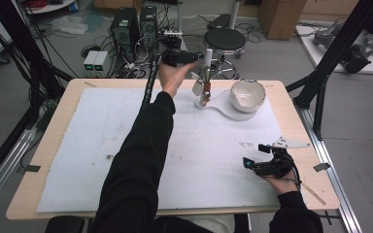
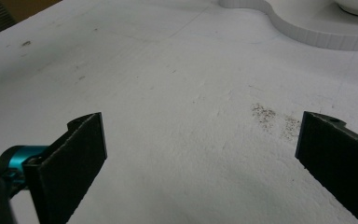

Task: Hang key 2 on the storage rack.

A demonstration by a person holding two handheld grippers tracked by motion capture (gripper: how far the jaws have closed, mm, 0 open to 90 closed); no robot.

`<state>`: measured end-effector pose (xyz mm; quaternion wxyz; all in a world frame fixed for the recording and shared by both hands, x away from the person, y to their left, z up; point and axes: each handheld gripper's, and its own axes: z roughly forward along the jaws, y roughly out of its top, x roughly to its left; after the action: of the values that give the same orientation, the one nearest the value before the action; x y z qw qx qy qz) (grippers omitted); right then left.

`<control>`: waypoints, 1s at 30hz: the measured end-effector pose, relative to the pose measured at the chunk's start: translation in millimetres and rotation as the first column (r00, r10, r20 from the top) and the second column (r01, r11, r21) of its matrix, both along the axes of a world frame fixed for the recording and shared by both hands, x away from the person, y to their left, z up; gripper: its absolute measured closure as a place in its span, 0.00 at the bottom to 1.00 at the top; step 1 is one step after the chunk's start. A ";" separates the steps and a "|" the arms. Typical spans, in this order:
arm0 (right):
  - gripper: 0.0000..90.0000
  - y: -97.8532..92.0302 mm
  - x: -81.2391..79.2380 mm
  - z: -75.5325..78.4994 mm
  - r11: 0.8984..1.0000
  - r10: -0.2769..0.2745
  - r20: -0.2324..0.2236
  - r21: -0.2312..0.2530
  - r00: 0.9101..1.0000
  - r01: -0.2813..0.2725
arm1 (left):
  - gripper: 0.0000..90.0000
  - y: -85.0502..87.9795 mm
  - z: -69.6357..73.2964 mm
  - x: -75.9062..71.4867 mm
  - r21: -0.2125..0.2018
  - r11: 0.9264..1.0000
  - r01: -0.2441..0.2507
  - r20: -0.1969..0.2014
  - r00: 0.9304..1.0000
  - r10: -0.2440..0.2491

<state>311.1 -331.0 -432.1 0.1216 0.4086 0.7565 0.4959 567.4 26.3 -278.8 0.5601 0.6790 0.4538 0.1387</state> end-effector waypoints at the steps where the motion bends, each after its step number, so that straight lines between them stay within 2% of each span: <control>1: 0.01 0.1 -0.1 0.1 1.000 -0.002 -0.003 0.002 1.000 0.002 | 0.18 2.9 -1.1 1.0 0.029 1.000 -0.005 -0.012 1.000 0.005; 2: 0.01 0.1 0.2 0.0 1.000 -0.003 -0.003 0.003 1.000 0.003 | 0.12 4.8 -1.5 1.0 0.049 0.999 -0.002 -0.009 1.000 0.003; 3: 0.01 0.3 0.3 -0.1 1.000 -0.003 -0.004 0.003 1.000 0.003 | 0.10 7.7 -2.0 0.4 0.069 0.998 0.009 0.000 1.000 -0.009; 6: 0.01 1.6 0.9 -0.1 1.000 0.000 -0.008 0.003 1.000 0.000 | 0.02 14.4 -4.0 0.1 0.076 0.997 0.034 -0.009 0.999 -0.033; 11: 0.01 2.7 2.2 -0.4 1.000 0.005 -0.002 0.001 1.000 -0.005 | 0.02 28.3 -9.8 -4.6 0.101 0.990 0.098 -0.013 0.995 -0.097; 14: 0.01 2.8 1.9 -0.5 1.000 0.004 -0.005 0.000 1.000 -0.004 | 0.02 32.8 -13.5 -9.7 0.101 0.980 0.174 -0.030 0.985 -0.172; 17: 0.01 2.4 2.1 -0.9 1.000 0.000 -0.005 0.002 1.000 0.000 | 0.02 32.3 -15.9 -16.6 0.140 0.963 0.231 -0.049 0.973 -0.226; 19: 0.01 2.0 2.0 -1.1 1.000 -0.002 -0.007 -0.003 1.000 0.002 | 0.02 33.4 -18.0 -21.7 0.175 0.954 0.244 -0.056 0.970 -0.238; 21: 0.01 2.1 2.3 -1.5 1.000 -0.004 -0.007 -0.007 1.000 0.004 | 0.02 36.9 -20.5 -26.8 0.193 0.949 0.250 -0.054 0.968 -0.244; 24: 0.01 3.7 3.5 -2.7 1.000 -0.005 -0.014 -0.013 1.000 0.005 | 0.02 43.8 -24.6 -32.3 0.212 0.947 0.243 -0.052 0.970 -0.237; 26: 0.01 4.5 4.2 -2.9 1.000 -0.002 -0.012 -0.018 1.000 0.001 | 0.02 51.4 -27.6 -36.4 0.217 0.948 0.231 -0.045 0.973 -0.226; 30: 0.01 5.2 4.2 -2.7 1.000 -0.001 -0.015 -0.017 1.000 0.001 | 0.02 65.1 -32.3 -45.1 0.185 0.951 0.247 -0.051 0.969 -0.242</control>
<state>315.3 -325.8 -434.8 0.1196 0.4118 0.7614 0.4862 522.3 91.4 -311.1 0.4991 0.7823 0.3586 0.1016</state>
